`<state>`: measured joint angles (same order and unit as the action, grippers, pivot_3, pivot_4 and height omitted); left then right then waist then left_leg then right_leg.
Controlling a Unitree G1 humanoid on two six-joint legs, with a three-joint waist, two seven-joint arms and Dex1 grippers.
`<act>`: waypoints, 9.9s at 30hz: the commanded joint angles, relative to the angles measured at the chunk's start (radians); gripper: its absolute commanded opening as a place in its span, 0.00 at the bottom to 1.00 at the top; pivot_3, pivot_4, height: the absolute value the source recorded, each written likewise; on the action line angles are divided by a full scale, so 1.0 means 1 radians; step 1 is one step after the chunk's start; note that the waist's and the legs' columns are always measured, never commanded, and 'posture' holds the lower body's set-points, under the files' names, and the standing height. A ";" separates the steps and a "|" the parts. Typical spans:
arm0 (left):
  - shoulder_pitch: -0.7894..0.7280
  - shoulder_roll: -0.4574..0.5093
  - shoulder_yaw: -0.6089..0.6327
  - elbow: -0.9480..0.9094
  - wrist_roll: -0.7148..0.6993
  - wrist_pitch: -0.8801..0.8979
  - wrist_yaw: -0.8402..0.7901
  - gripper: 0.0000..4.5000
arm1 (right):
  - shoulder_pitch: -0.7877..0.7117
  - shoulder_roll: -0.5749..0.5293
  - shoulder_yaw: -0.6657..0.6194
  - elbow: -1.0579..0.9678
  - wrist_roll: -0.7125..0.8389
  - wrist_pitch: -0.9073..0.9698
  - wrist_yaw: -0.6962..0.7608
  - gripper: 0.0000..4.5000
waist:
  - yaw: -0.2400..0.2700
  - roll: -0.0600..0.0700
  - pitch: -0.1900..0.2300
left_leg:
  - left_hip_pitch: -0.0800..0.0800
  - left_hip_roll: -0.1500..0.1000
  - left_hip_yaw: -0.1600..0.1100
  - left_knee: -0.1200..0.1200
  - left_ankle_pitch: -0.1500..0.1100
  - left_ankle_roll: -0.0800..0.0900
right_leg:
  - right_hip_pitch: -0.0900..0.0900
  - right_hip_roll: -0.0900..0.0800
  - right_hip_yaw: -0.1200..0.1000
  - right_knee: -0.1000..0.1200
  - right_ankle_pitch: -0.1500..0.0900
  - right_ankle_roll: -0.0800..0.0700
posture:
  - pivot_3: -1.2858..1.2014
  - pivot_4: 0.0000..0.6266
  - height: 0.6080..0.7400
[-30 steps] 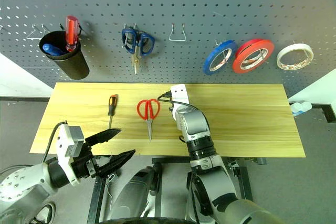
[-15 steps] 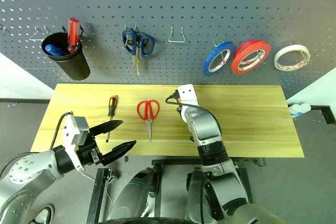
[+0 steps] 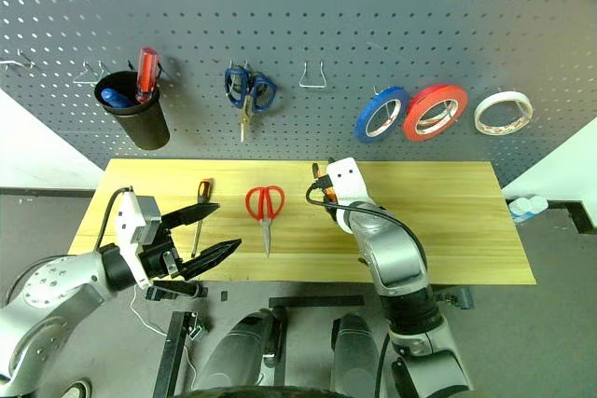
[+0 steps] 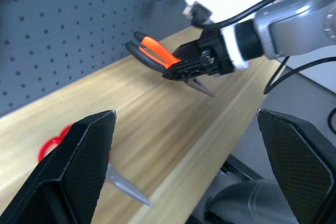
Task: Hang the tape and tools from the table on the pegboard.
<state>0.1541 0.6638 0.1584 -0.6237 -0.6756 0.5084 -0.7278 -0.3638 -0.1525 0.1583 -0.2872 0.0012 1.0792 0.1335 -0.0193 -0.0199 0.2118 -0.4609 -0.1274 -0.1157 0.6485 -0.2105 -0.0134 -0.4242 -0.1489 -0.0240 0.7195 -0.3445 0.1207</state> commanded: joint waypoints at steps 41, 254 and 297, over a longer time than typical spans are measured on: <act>-0.070 -0.152 0.024 0.097 0.037 -0.260 -0.046 1.00 | 0.061 -0.054 -0.153 -0.164 0.190 -0.396 0.178 0.46 | 0.000 0.004 -0.136 | 0.024 0.000 -0.001 0.002 -0.003 0.006 | 0.021 0.001 0.001 0.000 0.000 -0.001 | 0.50 0.01 0.55; -0.727 -0.835 0.021 1.298 0.520 0.249 1.034 1.00 | 0.225 -0.492 -0.243 -0.472 0.708 -0.468 0.457 1.00 | -0.048 0.000 -0.148 | 0.020 0.010 0.001 0.017 -0.008 0.012 | 0.032 0.015 0.009 -0.019 0.015 0.006 | 0.44 0.00 0.55; -0.723 -0.793 -0.035 1.499 0.610 0.237 1.025 1.00 | 0.222 -0.490 -0.230 -0.463 0.677 -0.470 0.434 1.00 | -0.051 0.005 -0.174 | 0.023 0.010 0.001 0.017 -0.009 0.012 | 0.035 0.015 0.009 -0.019 0.016 0.007 | 0.44 0.00 0.55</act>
<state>-0.5912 -0.1282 0.1360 0.8441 -0.0868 0.7190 0.2811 -0.1261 -0.6463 -0.0621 -0.7258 0.6802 0.6251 0.5737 -0.0704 -0.0148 0.0378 -0.4366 -0.1177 -0.1146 0.6658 -0.2207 -0.0025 -0.3893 -0.1338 -0.0153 0.7001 -0.3288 0.1275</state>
